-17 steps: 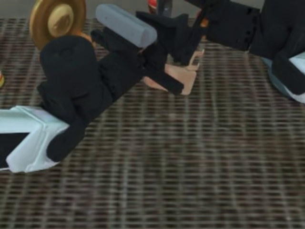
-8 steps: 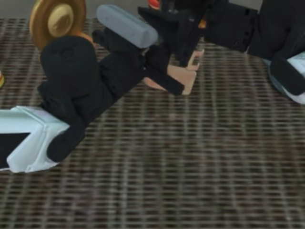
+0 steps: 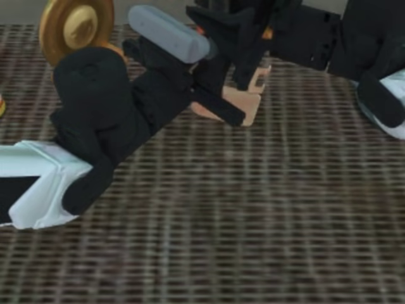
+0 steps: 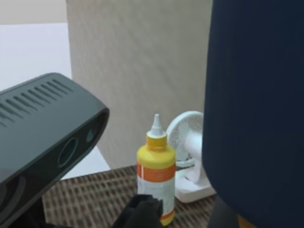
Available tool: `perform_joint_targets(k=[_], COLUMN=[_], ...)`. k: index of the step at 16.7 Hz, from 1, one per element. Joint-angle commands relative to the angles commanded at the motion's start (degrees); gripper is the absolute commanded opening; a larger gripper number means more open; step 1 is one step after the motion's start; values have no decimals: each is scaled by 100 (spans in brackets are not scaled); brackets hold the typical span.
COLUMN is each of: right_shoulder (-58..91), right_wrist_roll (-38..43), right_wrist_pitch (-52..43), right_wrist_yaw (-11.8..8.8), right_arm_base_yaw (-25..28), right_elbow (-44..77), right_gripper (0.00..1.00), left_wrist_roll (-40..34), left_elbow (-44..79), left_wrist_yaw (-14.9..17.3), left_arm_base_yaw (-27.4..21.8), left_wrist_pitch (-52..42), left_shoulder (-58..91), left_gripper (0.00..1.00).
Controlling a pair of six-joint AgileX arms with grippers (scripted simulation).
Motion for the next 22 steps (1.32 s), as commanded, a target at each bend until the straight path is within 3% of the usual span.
perform_joint_targets(k=[5,18,22], right_shoulder=[0,0,0], right_wrist_roll=[0,0,0], right_wrist_pitch=[0,0,0], right_wrist_yaw=[0,0,0], right_arm_base_yaw=[0,0,0], right_elbow=[0,0,0], right_gripper=[0,0,0], left_wrist_roll=[0,0,0], left_elbow=[0,0,0], left_wrist_yaw=[0,0,0], left_arm_base_yaw=[0,0,0], left_wrist_pitch=[0,0,0], left_shoulder=[0,0,0], left_gripper=[0,98,100])
